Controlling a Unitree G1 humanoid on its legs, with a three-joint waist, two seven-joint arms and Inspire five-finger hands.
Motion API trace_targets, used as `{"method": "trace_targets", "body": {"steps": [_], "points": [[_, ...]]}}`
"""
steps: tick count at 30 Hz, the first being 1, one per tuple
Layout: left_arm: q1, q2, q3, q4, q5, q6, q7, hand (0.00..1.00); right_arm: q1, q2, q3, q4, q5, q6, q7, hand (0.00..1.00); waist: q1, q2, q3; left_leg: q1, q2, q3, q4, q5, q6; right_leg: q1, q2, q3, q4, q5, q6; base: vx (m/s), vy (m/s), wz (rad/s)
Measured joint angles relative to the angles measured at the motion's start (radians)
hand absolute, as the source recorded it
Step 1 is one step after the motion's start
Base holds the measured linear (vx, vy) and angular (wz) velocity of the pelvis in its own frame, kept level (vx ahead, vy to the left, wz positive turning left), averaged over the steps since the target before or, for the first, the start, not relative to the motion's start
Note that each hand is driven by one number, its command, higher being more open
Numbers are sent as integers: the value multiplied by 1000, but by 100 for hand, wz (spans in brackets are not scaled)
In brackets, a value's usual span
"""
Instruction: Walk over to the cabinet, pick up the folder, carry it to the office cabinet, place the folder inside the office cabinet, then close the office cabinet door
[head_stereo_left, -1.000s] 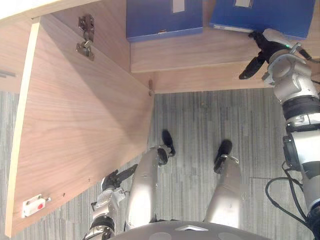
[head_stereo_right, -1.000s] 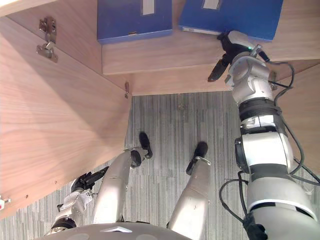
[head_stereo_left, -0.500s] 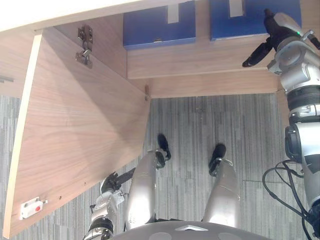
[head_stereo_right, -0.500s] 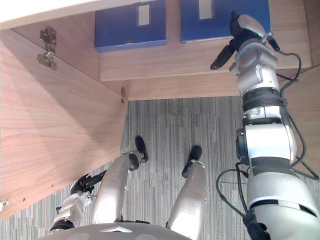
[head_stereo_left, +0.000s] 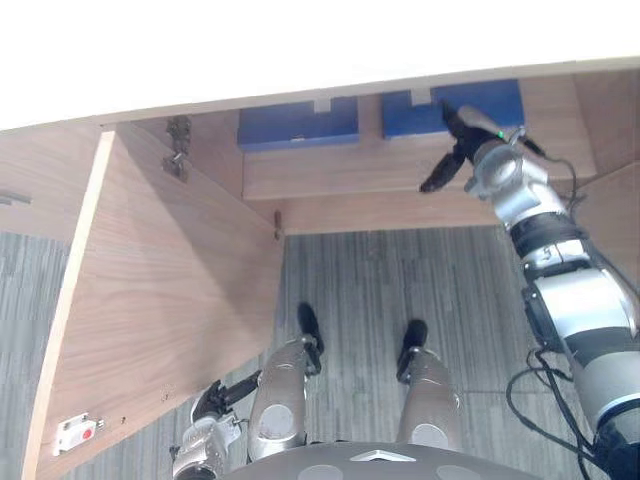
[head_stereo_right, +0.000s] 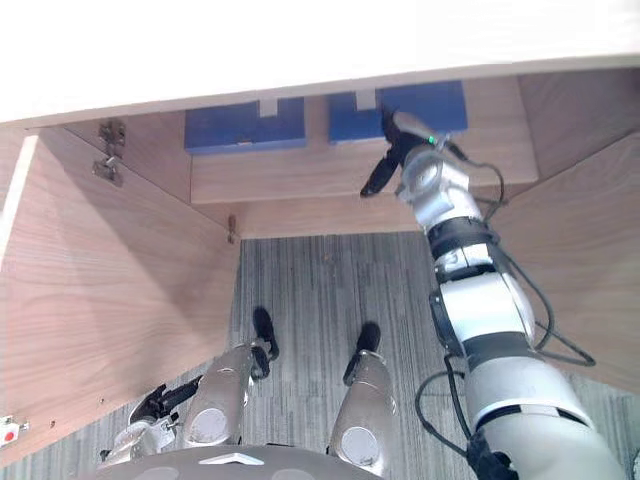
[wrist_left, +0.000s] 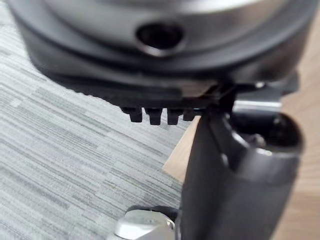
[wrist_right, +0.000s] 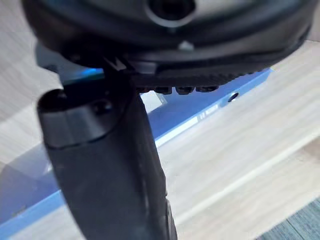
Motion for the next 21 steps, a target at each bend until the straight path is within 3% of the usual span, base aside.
{"method": "trace_targets", "body": {"steps": [4,9,13,15,16,21], "points": [[50,3,-76,12,48,-2,-9,100,237,9,-143,97,-1,-15,-2,100,24,5,-97,78,-37,-74,-120,59,-9,102,-19,-90,-39,-15,4,78,-10,49],[110,33,-176,12,120,-5,-68,100,513,-31,-346,147,-4,-16,-6,100,33,24,-173,159,-82,-140,-183,69,-12,218,-50,-161,-71,-36,28,21,35,49],[137,80,-215,36,157,-10,-96,100,580,-94,-564,263,-5,-16,-25,100,21,33,-204,200,-96,-155,-188,57,-19,309,-21,-164,-209,36,43,8,68,-3],[135,102,-218,41,190,-25,-102,100,589,-112,-594,289,-5,-17,-26,100,15,25,-210,212,-96,-162,-188,47,-18,340,-3,-153,-277,72,40,12,31,-33],[131,133,-238,48,199,-36,-105,100,596,-116,-596,309,-4,-17,-26,100,10,9,-232,217,-99,-167,-186,35,-26,356,11,-137,-334,103,36,23,29,-44],[57,198,-257,97,200,-54,-100,100,645,-96,-589,337,0,-24,-22,100,8,-33,-263,272,-103,-185,-183,-2,-22,403,44,-60,-417,137,8,21,7,-49]]}}
